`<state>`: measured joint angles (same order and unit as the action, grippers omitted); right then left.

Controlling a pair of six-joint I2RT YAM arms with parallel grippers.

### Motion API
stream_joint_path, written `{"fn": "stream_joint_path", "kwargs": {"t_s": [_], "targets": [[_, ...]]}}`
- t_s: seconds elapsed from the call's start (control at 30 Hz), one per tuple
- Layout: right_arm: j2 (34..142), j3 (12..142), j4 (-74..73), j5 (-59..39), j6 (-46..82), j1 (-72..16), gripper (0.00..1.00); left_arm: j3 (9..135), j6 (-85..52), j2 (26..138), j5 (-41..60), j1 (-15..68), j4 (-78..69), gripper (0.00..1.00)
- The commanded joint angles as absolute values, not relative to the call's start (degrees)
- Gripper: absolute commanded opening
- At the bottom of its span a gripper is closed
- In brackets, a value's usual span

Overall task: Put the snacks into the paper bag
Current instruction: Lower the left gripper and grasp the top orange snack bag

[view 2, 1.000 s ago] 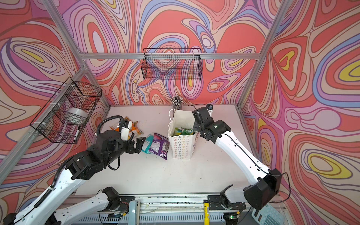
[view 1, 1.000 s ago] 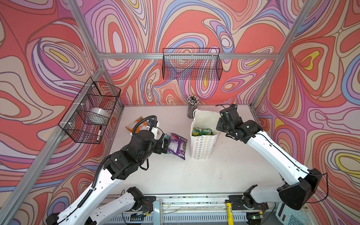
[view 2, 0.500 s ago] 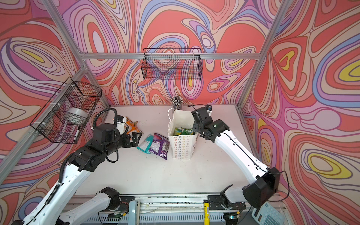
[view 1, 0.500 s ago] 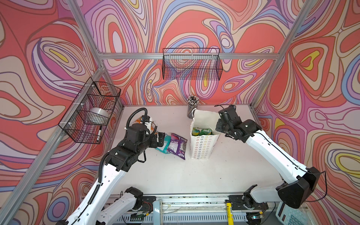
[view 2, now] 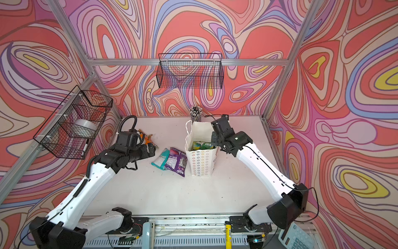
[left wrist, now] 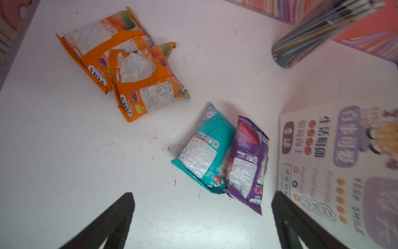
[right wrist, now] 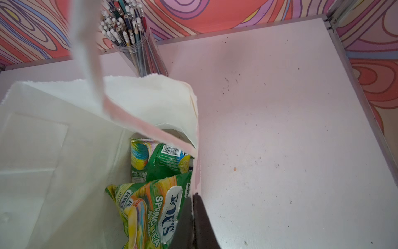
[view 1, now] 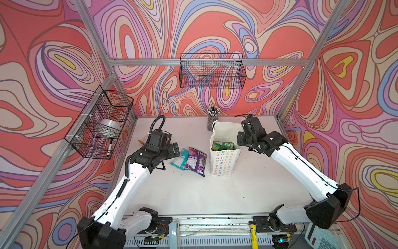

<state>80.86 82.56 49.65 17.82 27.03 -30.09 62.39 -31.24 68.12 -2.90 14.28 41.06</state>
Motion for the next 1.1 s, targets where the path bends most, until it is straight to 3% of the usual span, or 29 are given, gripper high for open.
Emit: {"fn": "stream_joint_path", "kwargs": {"t_s": [0.0, 0.43, 0.77, 0.87, 1.07], "targets": [[81.82, 84.20, 46.72, 14.97, 22.29, -30.32, 0.00, 64.81, -38.87, 75.18, 0.54, 9.27, 42.60, 1.00], [80.61, 84.22, 45.90, 7.98, 16.83, -30.32, 0.00, 84.62, -40.37, 107.76, -11.15, 3.78, 40.71, 1.00], [79.63, 83.23, 45.65, 8.26, 16.79, -30.23, 0.00, 93.78, -39.89, 120.23, -11.34, 2.62, 43.68, 1.00], [79.46, 82.89, 45.84, 8.04, 16.70, -30.23, 0.00, 94.25, -39.73, 122.03, -9.85, 2.11, 43.94, 0.91], [78.14, 82.22, 45.43, 7.67, 16.40, -30.23, 0.00, 90.22, -41.51, 119.27, -9.87, 1.93, 41.62, 0.60]]}}
